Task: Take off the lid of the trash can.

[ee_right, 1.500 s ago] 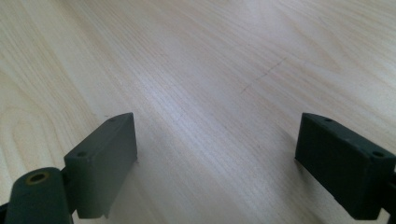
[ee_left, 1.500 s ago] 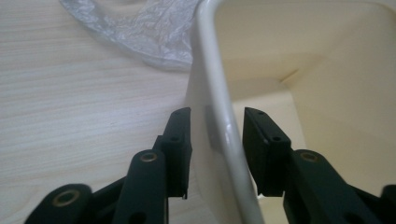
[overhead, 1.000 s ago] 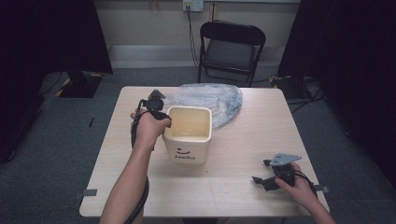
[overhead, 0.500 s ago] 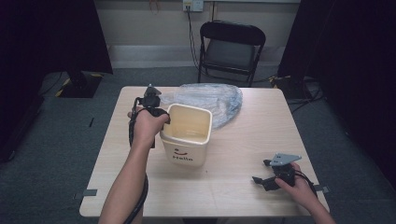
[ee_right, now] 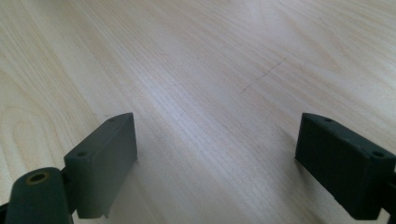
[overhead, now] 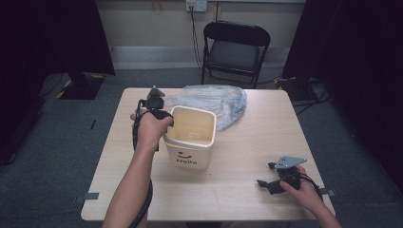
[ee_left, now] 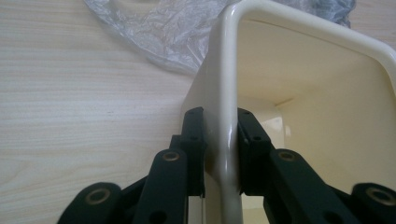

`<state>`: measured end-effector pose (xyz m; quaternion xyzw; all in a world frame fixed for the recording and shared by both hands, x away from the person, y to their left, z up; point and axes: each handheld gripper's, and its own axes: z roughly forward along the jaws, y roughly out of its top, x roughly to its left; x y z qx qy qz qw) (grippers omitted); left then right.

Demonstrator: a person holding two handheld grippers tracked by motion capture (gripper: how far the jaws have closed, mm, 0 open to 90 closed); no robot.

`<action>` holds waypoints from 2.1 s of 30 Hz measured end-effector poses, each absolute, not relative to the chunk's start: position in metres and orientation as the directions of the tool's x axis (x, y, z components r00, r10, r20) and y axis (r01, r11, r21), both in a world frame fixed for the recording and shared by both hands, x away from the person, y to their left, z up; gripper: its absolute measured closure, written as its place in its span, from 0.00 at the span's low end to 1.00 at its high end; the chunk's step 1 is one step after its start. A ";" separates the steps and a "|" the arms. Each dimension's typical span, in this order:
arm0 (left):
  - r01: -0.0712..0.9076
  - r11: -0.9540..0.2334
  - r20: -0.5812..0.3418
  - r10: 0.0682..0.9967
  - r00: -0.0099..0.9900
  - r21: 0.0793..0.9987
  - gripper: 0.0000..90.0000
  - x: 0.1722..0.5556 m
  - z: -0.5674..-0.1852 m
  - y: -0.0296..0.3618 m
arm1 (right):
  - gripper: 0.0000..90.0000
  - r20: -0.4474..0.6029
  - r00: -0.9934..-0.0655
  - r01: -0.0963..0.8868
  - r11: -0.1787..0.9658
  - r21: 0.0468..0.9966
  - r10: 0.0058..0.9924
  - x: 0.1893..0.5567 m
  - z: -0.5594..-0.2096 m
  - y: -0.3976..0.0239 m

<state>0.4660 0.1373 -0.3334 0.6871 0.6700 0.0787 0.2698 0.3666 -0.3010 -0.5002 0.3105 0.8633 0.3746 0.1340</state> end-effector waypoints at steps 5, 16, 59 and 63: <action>0.877 0.041 -0.245 0.966 0.088 0.479 0.84 0.465 -0.331 0.137 | 0.13 0.001 -0.771 0.436 0.527 0.730 0.636 0.367 -0.500 -0.301; 0.880 0.053 -0.265 0.960 0.085 0.472 0.86 0.464 -0.327 0.140 | 0.13 0.001 -0.771 0.436 0.526 0.730 0.637 0.367 -0.500 -0.301; 0.882 0.072 -0.389 0.912 0.131 0.466 0.86 0.448 -0.301 0.158 | 0.13 0.002 -0.771 0.436 0.526 0.730 0.637 0.367 -0.500 -0.301; 0.883 0.085 -0.396 0.911 0.120 0.462 0.86 0.445 -0.300 0.167 | 0.13 0.002 -0.772 0.436 0.527 0.730 0.636 0.367 -0.500 -0.301</action>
